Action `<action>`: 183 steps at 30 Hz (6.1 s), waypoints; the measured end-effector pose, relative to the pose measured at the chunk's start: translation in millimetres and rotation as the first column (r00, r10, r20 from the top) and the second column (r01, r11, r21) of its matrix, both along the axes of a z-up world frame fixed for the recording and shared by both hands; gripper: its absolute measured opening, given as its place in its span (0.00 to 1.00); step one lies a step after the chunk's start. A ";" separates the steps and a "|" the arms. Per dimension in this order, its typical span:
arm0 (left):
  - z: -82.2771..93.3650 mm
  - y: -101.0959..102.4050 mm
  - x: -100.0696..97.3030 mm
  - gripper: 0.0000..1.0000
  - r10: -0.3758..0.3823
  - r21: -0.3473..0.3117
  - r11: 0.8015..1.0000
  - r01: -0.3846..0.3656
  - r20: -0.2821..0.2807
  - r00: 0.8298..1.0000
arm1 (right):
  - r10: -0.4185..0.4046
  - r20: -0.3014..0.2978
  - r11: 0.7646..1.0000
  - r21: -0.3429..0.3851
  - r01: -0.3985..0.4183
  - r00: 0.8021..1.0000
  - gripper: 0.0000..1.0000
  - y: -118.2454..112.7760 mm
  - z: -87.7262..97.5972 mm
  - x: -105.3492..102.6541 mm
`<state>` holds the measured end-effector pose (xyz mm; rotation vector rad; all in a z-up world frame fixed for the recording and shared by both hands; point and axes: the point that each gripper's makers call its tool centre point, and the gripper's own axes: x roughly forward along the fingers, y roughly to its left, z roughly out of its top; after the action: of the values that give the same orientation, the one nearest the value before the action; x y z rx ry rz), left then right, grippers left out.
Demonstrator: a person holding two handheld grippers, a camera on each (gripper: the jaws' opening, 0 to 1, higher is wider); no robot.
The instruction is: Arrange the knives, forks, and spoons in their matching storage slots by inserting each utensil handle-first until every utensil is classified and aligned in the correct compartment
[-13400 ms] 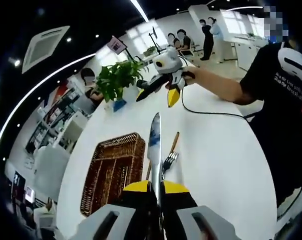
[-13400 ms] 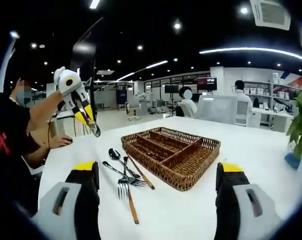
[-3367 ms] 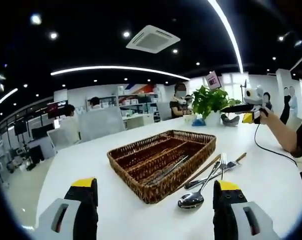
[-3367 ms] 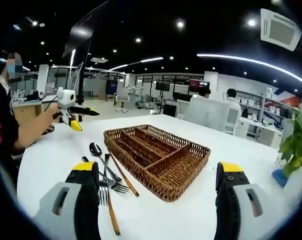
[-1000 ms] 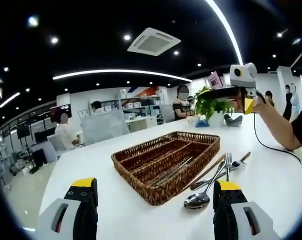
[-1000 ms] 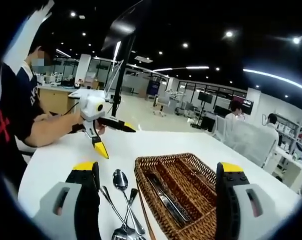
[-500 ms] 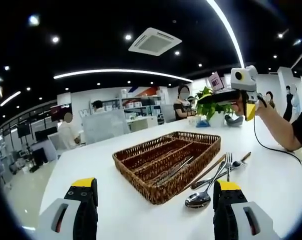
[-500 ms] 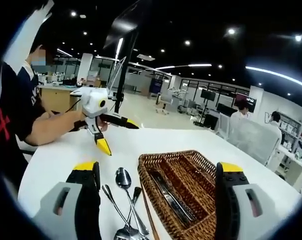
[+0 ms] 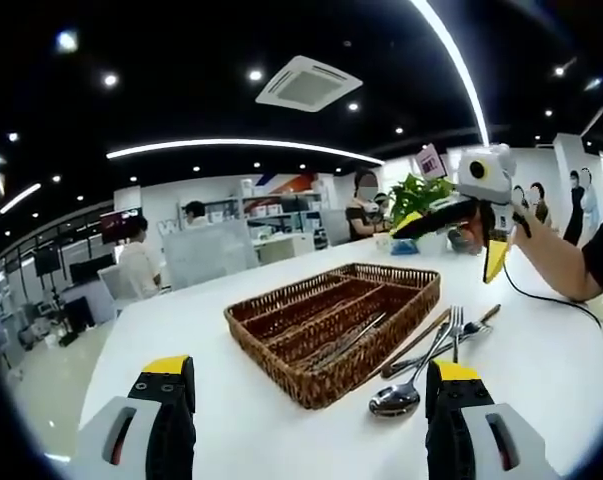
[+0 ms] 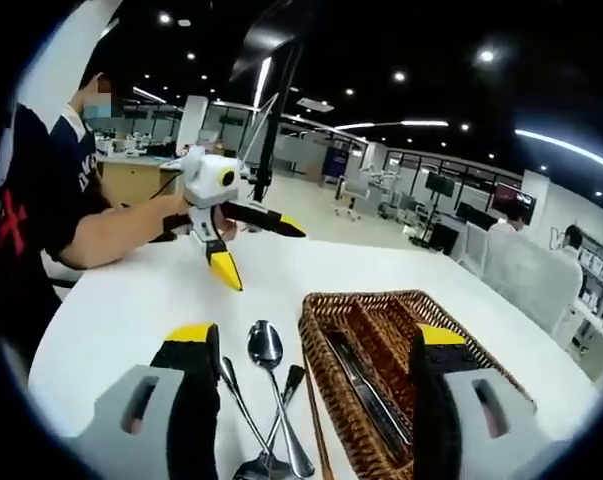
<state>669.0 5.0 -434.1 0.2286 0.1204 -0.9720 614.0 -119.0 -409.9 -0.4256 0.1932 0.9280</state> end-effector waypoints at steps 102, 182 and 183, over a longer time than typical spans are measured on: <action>-19.0 -15.3 -24.2 0.85 -0.130 0.022 0.991 0.134 -0.113 0.985 | 0.194 -0.098 0.934 -0.286 -0.215 0.976 0.00 19.1 -103.9 -8.3; 7.0 -76.5 -80.3 0.03 -0.391 -0.150 0.915 0.375 -0.089 0.916 | 0.186 0.054 0.973 -0.149 -0.176 0.981 0.00 42.4 -28.7 -17.7; 7.5 -79.5 -80.1 0.03 -0.391 -0.151 0.914 0.377 -0.072 0.918 | 0.179 0.065 0.970 -0.177 -0.165 0.982 0.00 38.9 -28.6 -17.5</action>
<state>588.9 -74.5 -426.6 0.0780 0.1034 -1.3815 596.5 -80.2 -438.5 -0.6458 0.1647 1.0669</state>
